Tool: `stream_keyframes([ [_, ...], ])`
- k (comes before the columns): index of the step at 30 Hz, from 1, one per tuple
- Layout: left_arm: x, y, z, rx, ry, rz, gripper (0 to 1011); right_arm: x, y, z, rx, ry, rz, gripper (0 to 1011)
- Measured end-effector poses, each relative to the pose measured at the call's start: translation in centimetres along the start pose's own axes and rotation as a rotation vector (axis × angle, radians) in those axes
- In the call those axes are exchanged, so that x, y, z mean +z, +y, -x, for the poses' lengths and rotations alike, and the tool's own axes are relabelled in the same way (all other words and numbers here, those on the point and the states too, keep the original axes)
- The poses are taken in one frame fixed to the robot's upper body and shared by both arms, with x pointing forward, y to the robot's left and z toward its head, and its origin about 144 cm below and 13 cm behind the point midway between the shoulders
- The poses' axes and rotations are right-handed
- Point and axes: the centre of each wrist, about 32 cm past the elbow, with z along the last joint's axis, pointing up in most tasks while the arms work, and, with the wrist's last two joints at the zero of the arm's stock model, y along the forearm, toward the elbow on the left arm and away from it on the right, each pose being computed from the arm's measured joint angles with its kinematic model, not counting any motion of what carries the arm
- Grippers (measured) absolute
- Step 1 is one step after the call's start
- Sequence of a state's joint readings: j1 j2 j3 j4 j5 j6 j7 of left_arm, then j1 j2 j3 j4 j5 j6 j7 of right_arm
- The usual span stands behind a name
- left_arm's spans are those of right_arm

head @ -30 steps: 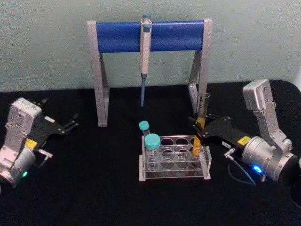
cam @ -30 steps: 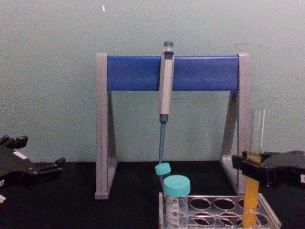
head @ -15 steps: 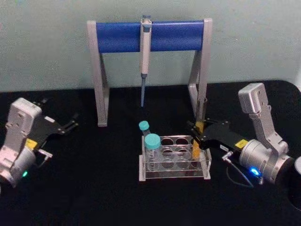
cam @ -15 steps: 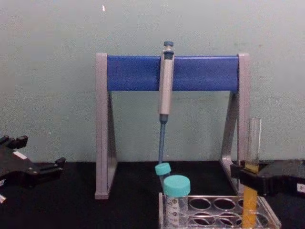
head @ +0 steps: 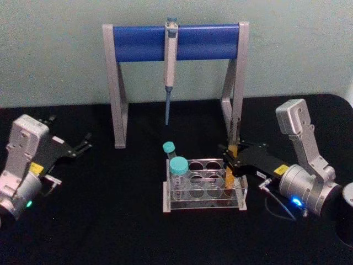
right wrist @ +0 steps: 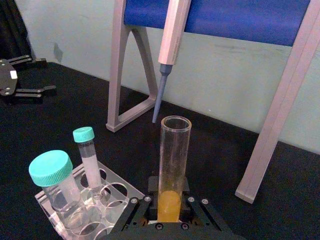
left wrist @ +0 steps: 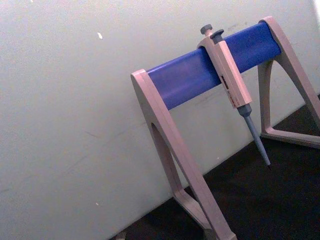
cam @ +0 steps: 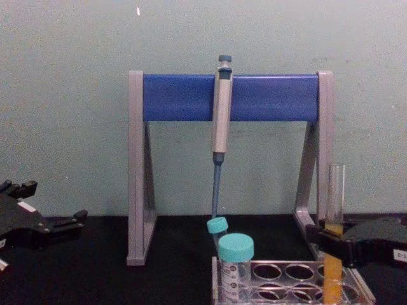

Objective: Pick up the test tube from the test tube rack, shake it, then place it back into the test tube rack.

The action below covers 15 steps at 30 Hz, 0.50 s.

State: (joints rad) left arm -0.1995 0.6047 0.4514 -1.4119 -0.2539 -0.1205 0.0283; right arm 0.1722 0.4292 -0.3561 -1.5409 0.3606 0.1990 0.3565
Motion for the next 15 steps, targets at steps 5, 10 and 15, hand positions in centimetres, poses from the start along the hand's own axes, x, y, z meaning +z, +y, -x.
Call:
stream_keyframes([
  [5,0.00,0.00,0.00,0.000,0.000,0.000,1001,-0.01,-0.02,-0.02,0.000,0.001,0.000,235],
  [10,0.00,0.00,0.00,0.000,0.000,0.000,1001,-0.02,-0.04,-0.03,-0.001,0.001,0.000,235],
  [15,0.00,0.00,0.00,0.000,0.000,0.000,1001,-0.05,-0.05,-0.03,-0.001,0.002,0.002,346],
])
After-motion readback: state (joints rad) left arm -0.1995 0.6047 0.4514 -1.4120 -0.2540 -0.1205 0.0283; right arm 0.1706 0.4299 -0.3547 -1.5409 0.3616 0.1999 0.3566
